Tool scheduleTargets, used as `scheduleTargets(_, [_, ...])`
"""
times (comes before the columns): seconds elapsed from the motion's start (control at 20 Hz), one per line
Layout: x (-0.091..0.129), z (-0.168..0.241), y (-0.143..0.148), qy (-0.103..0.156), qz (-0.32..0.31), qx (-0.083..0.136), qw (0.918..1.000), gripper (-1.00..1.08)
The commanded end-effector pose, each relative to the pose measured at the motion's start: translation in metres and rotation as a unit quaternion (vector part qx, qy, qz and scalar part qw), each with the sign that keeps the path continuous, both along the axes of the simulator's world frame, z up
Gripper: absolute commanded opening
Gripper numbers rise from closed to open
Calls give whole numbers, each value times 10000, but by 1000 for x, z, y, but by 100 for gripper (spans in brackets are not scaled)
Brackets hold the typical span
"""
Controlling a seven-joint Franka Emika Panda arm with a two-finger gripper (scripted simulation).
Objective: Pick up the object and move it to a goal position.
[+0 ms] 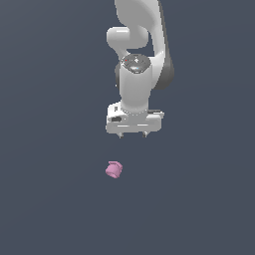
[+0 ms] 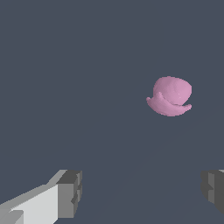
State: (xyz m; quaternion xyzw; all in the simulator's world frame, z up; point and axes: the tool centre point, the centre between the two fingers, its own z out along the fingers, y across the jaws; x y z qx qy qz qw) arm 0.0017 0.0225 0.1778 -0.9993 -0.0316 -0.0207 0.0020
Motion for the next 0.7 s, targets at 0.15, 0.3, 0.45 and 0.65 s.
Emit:
scheduleTargets(0.15, [1, 3, 5, -36, 25, 1, 10000, 100])
scheduleTargets(0.3, [5, 10, 19, -138, 92, 7, 9999, 100])
scheduleTargets(0.45, [8, 16, 29, -209, 134, 14, 9997, 100])
scheduleTargets(0.65, [8, 15, 29, -205, 138, 13, 9997, 100])
